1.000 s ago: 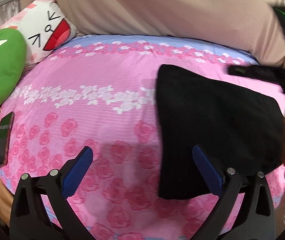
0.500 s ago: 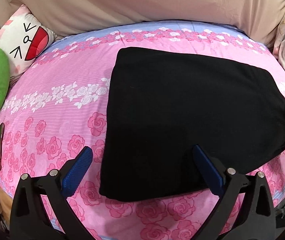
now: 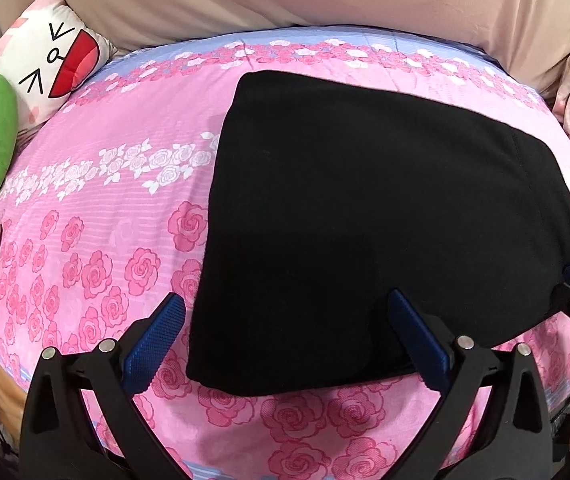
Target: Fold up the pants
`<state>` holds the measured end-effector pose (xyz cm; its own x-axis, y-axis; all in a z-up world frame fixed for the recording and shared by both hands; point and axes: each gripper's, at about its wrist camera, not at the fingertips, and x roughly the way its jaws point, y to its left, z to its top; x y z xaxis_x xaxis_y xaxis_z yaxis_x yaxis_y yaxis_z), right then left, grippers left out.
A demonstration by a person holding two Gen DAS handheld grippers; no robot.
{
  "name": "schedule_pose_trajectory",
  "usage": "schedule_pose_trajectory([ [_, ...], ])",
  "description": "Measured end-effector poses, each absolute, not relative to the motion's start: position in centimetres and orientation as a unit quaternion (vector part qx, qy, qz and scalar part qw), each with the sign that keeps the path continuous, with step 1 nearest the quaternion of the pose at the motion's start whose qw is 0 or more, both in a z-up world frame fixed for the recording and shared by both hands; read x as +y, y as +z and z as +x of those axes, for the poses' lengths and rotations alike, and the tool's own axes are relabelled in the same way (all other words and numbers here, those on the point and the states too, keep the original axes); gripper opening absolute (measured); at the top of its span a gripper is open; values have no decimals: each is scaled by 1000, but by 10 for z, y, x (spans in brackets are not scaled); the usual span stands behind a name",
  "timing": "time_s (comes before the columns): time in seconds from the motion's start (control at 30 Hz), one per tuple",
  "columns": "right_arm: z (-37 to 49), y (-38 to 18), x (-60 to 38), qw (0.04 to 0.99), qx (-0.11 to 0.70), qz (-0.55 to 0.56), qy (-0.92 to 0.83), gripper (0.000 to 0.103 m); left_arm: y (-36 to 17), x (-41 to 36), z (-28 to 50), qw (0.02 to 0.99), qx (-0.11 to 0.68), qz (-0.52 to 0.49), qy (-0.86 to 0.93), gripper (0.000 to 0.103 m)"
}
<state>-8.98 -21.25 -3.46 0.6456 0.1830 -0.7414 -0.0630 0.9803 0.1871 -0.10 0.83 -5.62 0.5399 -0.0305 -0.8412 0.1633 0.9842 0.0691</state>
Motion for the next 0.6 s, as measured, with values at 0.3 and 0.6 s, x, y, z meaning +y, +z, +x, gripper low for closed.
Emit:
schedule_pose_trajectory([
  [0.3, -110, -8, -237, 903, 396, 151, 70, 41, -51, 20, -7, 870, 485, 40, -85, 98],
  [0.6, -114, -23, -261, 887, 408, 207, 56, 65, -60, 45, -2, 842, 519, -43, -144, 98],
])
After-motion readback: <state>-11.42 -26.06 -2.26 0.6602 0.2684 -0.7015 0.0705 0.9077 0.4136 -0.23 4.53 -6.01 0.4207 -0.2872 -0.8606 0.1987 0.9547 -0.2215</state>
